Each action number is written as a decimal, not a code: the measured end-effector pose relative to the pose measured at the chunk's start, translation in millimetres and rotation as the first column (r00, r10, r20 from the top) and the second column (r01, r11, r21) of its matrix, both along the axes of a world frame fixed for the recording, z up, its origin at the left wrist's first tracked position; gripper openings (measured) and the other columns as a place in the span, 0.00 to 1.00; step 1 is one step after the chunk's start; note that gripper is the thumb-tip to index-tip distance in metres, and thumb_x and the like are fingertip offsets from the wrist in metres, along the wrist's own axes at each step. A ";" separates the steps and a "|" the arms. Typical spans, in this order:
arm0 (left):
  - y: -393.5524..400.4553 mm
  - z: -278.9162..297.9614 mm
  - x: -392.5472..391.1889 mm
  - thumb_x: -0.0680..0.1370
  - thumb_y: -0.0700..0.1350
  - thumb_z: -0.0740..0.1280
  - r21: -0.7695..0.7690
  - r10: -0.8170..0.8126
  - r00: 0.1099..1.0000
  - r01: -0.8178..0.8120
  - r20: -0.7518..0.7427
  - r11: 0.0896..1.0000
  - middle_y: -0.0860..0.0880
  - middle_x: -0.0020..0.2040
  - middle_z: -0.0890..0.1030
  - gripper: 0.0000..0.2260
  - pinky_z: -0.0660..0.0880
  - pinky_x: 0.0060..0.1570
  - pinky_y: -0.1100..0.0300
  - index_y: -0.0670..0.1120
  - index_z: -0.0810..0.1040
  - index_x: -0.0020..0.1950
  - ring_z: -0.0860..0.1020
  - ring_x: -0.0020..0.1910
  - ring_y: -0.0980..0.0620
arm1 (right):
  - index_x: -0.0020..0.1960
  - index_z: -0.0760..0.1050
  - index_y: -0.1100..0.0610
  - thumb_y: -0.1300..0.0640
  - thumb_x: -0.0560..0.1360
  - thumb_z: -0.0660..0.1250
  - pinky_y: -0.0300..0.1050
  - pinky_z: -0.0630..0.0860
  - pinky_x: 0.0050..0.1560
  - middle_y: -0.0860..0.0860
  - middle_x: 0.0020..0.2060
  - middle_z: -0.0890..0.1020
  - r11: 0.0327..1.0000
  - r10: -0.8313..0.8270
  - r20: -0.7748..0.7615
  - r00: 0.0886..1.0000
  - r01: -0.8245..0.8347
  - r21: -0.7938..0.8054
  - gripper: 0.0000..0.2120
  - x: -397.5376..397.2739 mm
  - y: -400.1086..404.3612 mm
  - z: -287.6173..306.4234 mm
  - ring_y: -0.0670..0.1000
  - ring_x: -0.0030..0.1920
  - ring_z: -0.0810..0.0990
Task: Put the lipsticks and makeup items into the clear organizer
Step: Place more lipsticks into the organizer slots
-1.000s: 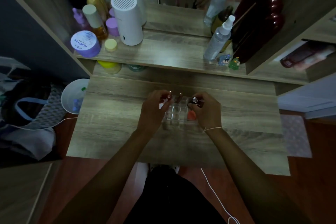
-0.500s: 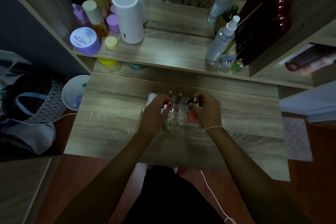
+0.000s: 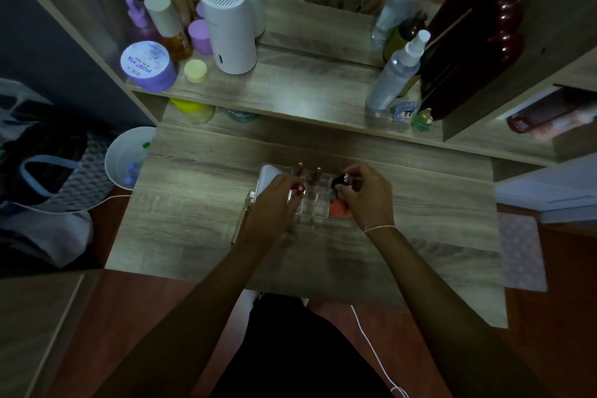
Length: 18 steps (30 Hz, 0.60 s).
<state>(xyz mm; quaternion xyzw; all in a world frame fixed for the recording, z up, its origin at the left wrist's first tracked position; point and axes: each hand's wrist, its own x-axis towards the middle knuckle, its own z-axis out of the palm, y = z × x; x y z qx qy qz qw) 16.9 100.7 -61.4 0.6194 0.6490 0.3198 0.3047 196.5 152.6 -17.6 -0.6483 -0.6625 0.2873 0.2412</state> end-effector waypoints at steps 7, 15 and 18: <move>-3.0 -2.6 2.1 0.79 0.45 0.64 -0.005 0.040 0.999 -0.040 -0.004 0.999 0.46 0.55 0.79 0.07 0.70 0.48 0.62 0.47 0.75 0.57 0.74 0.49 0.57 | 0.47 0.78 0.56 0.64 0.66 0.76 0.44 0.79 0.48 0.52 0.44 0.83 1.000 -0.004 -0.046 0.999 0.003 -0.015 0.13 -0.4 1.0 -0.9 0.48 0.43 0.80; -1.4 17.6 3.5 0.79 0.46 0.66 -0.025 0.136 0.989 -0.135 0.057 0.991 0.45 0.56 0.76 0.10 0.77 0.49 0.58 0.45 0.75 0.59 0.78 0.50 0.52 | 0.48 0.78 0.55 0.64 0.66 0.76 0.43 0.78 0.49 0.51 0.44 0.83 1.000 0.024 -0.056 0.998 -0.024 -0.004 0.13 -2.1 5.0 -1.7 0.48 0.44 0.81; -10.5 25.9 8.0 0.77 0.39 0.67 0.076 0.235 0.965 -0.245 0.119 0.967 0.43 0.49 0.78 0.07 0.73 0.47 0.71 0.39 0.74 0.54 0.79 0.44 0.52 | 0.48 0.78 0.55 0.64 0.66 0.76 0.42 0.77 0.49 0.52 0.45 0.83 0.999 0.046 -0.054 0.997 -0.046 0.002 0.13 -4.7 6.1 -2.6 0.48 0.44 0.81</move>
